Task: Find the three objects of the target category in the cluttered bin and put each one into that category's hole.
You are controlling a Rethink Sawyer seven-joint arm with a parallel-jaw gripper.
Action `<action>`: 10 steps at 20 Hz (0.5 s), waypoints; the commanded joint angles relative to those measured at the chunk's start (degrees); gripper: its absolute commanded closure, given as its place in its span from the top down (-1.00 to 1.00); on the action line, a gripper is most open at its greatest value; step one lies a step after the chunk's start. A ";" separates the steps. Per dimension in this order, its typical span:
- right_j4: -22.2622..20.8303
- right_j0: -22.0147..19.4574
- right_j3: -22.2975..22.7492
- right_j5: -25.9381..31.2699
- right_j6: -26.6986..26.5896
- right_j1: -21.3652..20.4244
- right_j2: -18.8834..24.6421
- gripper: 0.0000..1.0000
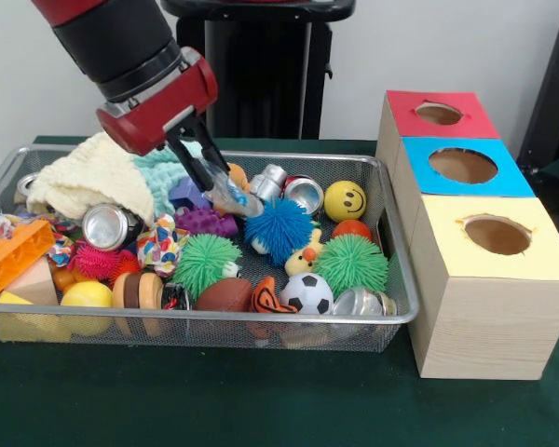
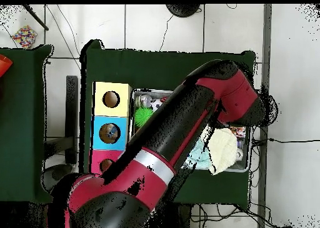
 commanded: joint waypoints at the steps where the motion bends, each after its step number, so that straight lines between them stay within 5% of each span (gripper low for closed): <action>1: 3.97 1.67 4.33 4.86 -5.34 -1.70 7.87 -1.00; 10: 1.64 2.19 -0.92 -0.34 4.79 -4.53 5.97 -1.00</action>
